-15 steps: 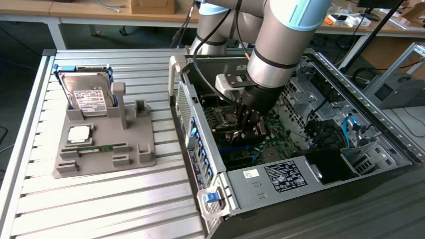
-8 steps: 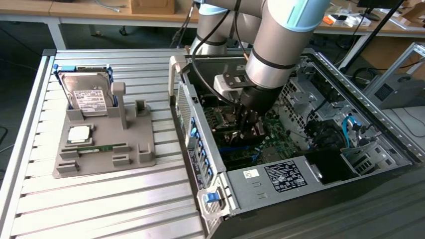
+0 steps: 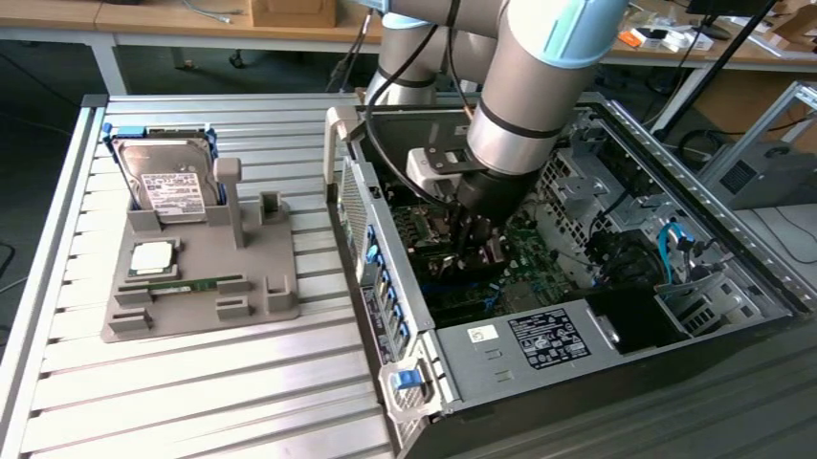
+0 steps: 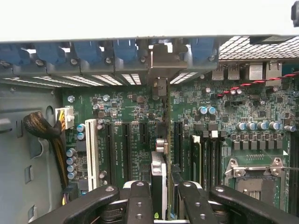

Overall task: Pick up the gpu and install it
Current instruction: 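Insert the gpu into the slot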

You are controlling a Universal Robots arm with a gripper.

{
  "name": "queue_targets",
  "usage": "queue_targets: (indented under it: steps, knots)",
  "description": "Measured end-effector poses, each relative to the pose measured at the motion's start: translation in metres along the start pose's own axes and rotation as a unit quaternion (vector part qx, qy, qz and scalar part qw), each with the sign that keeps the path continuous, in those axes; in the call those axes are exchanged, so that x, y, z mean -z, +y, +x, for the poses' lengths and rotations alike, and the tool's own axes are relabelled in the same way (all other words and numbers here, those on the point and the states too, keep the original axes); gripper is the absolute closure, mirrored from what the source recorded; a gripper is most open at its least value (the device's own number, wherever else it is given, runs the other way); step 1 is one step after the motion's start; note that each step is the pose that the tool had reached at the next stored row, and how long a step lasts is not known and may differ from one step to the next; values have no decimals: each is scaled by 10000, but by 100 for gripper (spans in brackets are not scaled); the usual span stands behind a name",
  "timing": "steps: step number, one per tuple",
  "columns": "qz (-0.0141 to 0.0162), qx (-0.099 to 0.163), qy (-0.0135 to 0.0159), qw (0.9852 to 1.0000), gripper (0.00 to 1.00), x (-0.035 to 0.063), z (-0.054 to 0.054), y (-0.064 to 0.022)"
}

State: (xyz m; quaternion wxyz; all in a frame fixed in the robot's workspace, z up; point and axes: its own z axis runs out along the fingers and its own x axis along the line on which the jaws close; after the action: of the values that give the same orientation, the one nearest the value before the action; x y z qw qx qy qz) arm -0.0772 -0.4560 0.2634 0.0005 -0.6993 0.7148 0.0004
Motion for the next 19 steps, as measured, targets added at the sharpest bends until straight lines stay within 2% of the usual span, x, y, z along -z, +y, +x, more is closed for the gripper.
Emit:
queue_targets:
  steps: [3, 10, 13, 19]
  knots:
    - [3, 0, -4, 10000, 73, -29, -1, -1]
    - [2, 0, -2, 10000, 73, -34, 0, 0]
    - [11, 0, -7, 10000, 73, -22, -1, -1]
    - [13, 0, 19, 10000, 73, 12, -2, 0]
